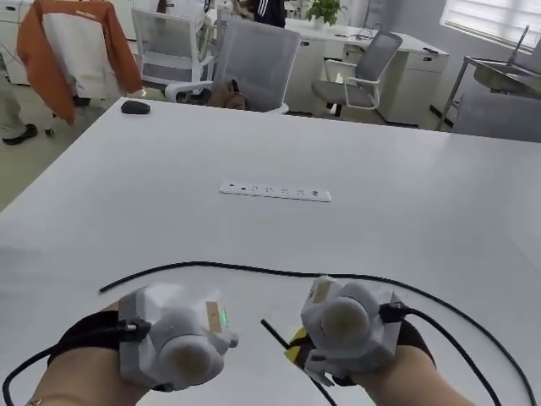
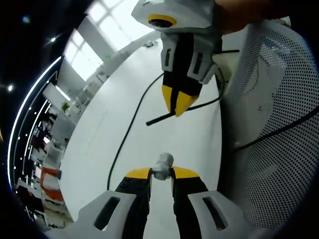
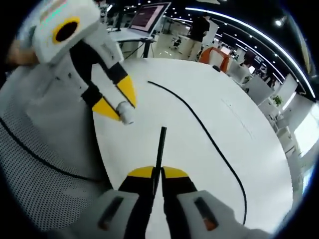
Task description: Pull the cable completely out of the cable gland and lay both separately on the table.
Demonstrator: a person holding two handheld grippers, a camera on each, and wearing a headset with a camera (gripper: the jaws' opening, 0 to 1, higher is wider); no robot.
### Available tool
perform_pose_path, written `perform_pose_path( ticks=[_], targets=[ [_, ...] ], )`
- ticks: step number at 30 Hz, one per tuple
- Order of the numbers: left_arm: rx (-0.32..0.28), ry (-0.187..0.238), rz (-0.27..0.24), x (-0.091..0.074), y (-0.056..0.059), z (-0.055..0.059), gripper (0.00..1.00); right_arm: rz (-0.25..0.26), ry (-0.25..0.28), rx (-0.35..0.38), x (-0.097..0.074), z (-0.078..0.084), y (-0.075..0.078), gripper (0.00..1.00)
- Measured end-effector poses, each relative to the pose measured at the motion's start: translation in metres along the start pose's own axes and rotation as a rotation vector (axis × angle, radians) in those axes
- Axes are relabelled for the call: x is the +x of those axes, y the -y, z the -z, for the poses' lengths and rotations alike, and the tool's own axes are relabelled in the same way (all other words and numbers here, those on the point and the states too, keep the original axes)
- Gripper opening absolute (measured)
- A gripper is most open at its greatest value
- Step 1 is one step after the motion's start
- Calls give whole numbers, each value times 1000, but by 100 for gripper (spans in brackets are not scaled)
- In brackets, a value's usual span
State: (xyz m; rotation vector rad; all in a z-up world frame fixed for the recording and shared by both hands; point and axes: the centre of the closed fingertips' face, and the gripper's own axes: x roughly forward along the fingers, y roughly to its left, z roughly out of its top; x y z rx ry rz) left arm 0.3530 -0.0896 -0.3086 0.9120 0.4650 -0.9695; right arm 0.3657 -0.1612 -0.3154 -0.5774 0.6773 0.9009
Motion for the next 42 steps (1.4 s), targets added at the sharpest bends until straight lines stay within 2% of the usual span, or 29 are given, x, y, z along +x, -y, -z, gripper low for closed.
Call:
perform_pose_path(
  ticks=[1, 2, 6, 11, 16, 18, 21, 25, 27, 28, 29, 32, 33, 34, 36, 38, 40, 42],
  targets=[
    [1, 0, 7, 0, 2, -1, 17, 4, 34, 41, -3, -5, 6, 3],
    [5, -1, 10, 0, 3, -1, 17, 11, 40, 51, -6, -7, 11, 3],
    [1, -5, 27, 2, 5, 1, 17, 53, 37, -12, -15, -17, 35, 3],
    [-5, -6, 40, 4, 7, 3, 17, 71, 50, -61, -16, -43, 73, 3],
    [-17, -18, 42, 3, 7, 8, 17, 93, 70, -120, -8, -81, 120, 3],
    [-27, -21, 39, 3, 5, 10, 17, 91, 87, -110, -1, -92, 134, 3],
    [-37, -25, 40, 5, 3, 12, 17, 97, 104, -98, 19, -104, 158, 3],
    [-41, -28, 46, 5, 4, 14, 17, 122, 38, -95, 50, -90, 189, 3],
    [-39, -29, 49, 6, 4, 15, 17, 122, 21, -33, 64, -81, 201, 3],
    [-40, -32, 51, 6, 3, 16, 17, 116, 13, 20, 72, -74, 207, 3],
    [-42, -33, 50, 6, 2, 16, 17, 117, 12, 29, 75, -72, 210, 3],
    [-61, -29, 41, 7, -3, 17, 17, 150, -26, 94, 92, -48, 231, 3],
    [-64, -28, 40, 7, -4, 17, 17, 155, -35, 115, 96, -41, 235, 3],
    [-64, -29, 40, 7, -5, 18, 17, 146, -52, 167, 100, -31, 237, 3],
    [-62, -33, 45, 7, -4, 19, 17, 166, -65, 231, 103, -15, 245, 3],
    [-61, -34, 49, 8, -4, 19, 17, 186, -75, 254, 103, -4, 251, 3],
    [-61, -37, 52, 9, -5, 20, 17, 211, -110, 298, 102, 14, 258, 4],
    [-66, -37, 52, 9, -6, 20, 17, 224, -128, 302, 99, 27, 263, 5]
  ],
)
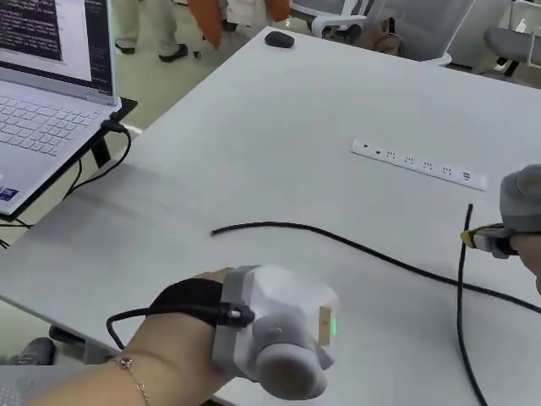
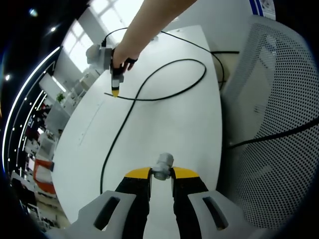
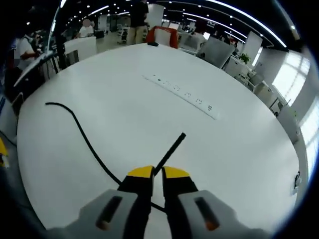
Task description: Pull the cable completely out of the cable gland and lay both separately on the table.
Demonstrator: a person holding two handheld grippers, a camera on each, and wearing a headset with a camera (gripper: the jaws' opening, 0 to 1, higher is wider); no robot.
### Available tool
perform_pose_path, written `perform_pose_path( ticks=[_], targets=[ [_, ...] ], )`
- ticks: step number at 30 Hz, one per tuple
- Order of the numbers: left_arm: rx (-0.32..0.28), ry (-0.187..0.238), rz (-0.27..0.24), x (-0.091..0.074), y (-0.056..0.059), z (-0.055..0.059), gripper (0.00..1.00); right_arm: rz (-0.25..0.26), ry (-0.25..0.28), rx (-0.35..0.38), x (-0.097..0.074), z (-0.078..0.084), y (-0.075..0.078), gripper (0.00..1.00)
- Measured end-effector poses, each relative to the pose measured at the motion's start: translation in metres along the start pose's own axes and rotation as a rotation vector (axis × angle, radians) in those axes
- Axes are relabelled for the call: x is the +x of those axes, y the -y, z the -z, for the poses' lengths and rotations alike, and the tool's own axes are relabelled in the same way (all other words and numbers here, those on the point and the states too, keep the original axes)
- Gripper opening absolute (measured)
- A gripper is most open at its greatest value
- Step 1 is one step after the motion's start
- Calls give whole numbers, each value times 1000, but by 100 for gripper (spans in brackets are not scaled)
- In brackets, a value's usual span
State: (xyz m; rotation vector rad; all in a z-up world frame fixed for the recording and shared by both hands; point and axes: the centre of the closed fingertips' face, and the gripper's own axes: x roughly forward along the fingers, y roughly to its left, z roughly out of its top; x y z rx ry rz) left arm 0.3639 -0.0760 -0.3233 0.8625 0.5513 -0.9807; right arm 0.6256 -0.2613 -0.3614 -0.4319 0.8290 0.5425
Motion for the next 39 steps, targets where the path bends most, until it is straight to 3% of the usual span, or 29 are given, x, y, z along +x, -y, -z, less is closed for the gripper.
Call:
perform_pose_path(
  ticks=[3, 5, 11, 15, 20, 22, 25, 29, 30, 32, 39],
  targets=[
    [-3, -4, 0, 0, -1, 2, 17, 10, -41, 2, -5, 17, 7, 8],
    [-5, -6, 1, 0, -1, 3, 17, 8, -37, 6, -10, 21, 7, 14],
    [-5, -3, 11, 2, 2, 0, 17, -1, -14, -30, -34, 33, -2, 20],
    [14, -3, 32, 4, 8, -1, 17, -16, 2, -57, -53, 41, -16, 21],
    [-1, 10, 46, 6, 13, -7, 17, -63, 71, -42, -90, 46, -43, 22],
    [-4, 15, 49, 6, 14, -10, 17, -71, 101, -21, -110, 51, -53, 22],
    [-14, 22, 50, 6, 15, -12, 17, -62, 147, 77, -140, 64, -67, 22],
    [-32, 28, 56, 6, 19, -13, 17, -63, 136, 73, -164, 87, -81, 22],
    [-41, 34, 65, 6, 22, -15, 17, -88, 136, 109, -171, 92, -87, 22],
    [-39, 44, 70, 6, 27, -20, 17, -114, 173, 152, -183, 92, -95, 22],
    [-34, 65, 76, 4, 31, -28, 17, -109, 251, 191, -232, 92, -123, 24]
  ],
)
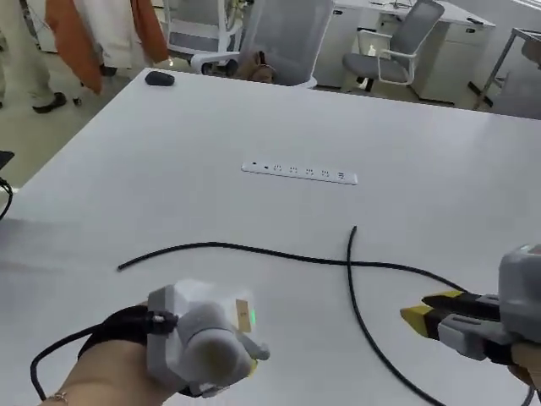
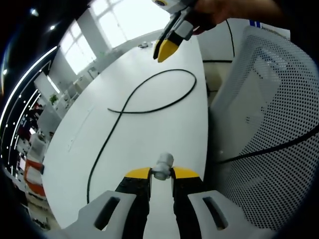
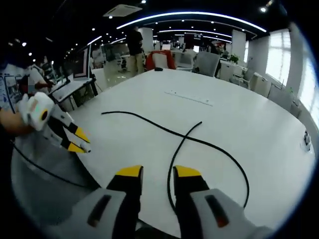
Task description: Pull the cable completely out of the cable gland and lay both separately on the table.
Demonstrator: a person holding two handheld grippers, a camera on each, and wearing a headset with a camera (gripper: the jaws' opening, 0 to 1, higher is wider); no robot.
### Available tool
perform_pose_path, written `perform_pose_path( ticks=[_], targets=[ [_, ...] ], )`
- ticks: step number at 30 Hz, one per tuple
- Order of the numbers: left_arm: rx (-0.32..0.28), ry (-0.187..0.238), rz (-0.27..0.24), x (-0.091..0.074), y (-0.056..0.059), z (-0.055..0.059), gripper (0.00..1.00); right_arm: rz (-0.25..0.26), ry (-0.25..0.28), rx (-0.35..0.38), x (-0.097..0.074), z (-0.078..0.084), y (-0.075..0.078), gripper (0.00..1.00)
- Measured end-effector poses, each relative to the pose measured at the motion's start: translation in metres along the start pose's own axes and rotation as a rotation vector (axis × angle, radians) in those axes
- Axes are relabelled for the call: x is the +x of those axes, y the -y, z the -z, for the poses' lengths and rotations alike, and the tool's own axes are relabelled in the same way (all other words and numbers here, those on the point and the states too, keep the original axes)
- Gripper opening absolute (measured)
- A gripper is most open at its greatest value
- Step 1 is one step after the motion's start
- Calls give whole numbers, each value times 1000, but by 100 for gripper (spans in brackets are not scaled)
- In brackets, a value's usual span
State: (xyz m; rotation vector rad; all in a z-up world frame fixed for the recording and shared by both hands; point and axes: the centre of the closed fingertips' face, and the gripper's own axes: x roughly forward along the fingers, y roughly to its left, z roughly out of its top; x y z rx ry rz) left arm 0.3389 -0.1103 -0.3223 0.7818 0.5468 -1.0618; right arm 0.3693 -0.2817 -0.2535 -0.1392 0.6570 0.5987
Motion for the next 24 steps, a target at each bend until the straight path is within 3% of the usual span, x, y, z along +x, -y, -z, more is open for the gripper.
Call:
perform_pose_path(
  ticks=[4, 6, 13, 16, 17, 21, 24],
  targets=[
    [-48, 11, 16, -2, -6, 1, 17, -23, 46, 19, -22, 3, -22, 22],
    [-51, -15, 19, 4, -9, 8, 17, -15, 64, 14, -29, 7, -26, 22],
    [-54, -68, 84, 34, -13, 27, 17, 13, 89, 50, -52, 20, -33, 21],
    [-109, -83, 113, 46, -14, 37, 17, 24, 100, 48, -65, 21, -36, 22],
    [-122, -107, 120, 48, -14, 44, 17, 29, 106, 51, -69, 20, -37, 22],
    [-155, -135, 128, 59, -19, 61, 17, 51, 134, 55, -89, 17, -38, 22],
    [-164, -146, 121, 62, -22, 67, 17, 81, 148, 56, -102, 16, -36, 21]
  ],
)
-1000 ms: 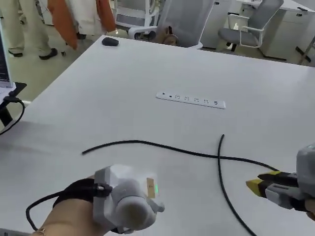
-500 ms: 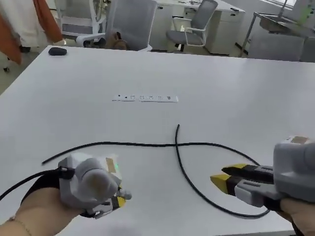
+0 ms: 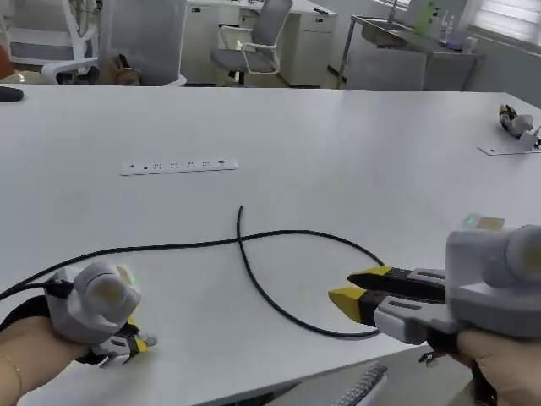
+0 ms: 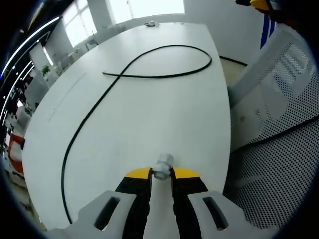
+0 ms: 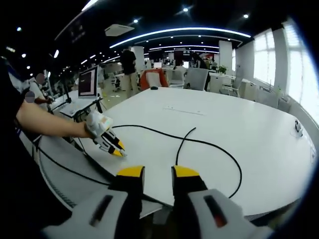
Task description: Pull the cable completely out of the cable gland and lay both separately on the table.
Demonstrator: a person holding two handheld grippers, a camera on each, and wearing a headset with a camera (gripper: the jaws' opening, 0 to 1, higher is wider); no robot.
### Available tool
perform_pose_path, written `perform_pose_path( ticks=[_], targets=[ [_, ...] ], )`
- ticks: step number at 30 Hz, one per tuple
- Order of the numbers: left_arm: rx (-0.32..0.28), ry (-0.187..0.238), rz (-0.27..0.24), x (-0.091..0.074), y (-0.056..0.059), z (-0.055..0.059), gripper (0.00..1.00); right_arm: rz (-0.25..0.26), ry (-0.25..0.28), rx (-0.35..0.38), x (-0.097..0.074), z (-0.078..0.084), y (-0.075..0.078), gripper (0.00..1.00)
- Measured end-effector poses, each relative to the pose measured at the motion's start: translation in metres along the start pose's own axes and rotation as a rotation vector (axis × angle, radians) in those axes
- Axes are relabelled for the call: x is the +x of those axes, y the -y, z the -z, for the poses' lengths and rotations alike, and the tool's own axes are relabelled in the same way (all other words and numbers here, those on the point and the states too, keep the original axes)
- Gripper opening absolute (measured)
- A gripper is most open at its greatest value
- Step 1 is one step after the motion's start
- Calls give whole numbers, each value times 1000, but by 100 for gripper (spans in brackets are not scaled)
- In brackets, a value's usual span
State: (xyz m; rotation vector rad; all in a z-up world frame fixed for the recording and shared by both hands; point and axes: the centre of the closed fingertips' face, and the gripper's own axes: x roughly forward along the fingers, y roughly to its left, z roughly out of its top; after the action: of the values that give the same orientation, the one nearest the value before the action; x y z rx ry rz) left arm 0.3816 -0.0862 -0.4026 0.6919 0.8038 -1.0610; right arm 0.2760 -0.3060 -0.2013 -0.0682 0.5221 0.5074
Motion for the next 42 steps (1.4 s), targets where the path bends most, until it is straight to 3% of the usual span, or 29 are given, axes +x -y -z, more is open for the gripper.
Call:
perform_pose_path(
  ticks=[5, 9, 15, 17, 19, 21, 23, 27, 29, 32, 34, 36, 39, 42],
  targets=[
    [-35, -6, 38, 5, 2, 5, 17, 33, 38, 43, -13, -7, 10, 20],
    [5, -21, 38, 8, 3, 9, 17, 48, 31, 41, -14, -8, 10, 19],
    [-29, -21, 41, 8, 1, 13, 17, 37, 23, 31, -12, -10, 7, 20],
    [-56, -32, 68, 7, 5, 14, 18, 33, 20, 27, -11, -10, 6, 20],
    [-75, -68, 82, 5, 6, 18, 24, 28, 16, 26, -9, -11, 6, 20],
    [-58, -66, 63, 0, 4, 17, 34, 19, 14, 25, -7, -11, 5, 20],
    [-80, -65, 68, -7, 3, 16, 38, 4, 8, 23, -2, -12, 2, 21],
    [-110, -38, 67, -40, 2, 5, 39, -50, -21, 19, 11, -9, -8, 22],
    [-136, -30, 58, -60, 1, 3, 40, -87, -62, 20, 21, -1, -15, 22],
    [-183, 10, 51, -97, 6, -1, 46, -136, -101, 25, 35, 6, -24, 23],
    [-190, 14, 32, -117, 7, 1, 45, -175, -126, 29, 45, 11, -32, 23],
    [-219, 54, -12, -141, 7, 3, 44, -203, -160, 12, 54, 16, -39, 24],
    [-315, 134, -24, -167, 13, 7, 46, -236, -191, 4, 64, 21, -46, 26],
    [-401, 170, -56, -188, 17, 20, 51, -257, -233, 2, 68, 27, -50, 27]
  ],
)
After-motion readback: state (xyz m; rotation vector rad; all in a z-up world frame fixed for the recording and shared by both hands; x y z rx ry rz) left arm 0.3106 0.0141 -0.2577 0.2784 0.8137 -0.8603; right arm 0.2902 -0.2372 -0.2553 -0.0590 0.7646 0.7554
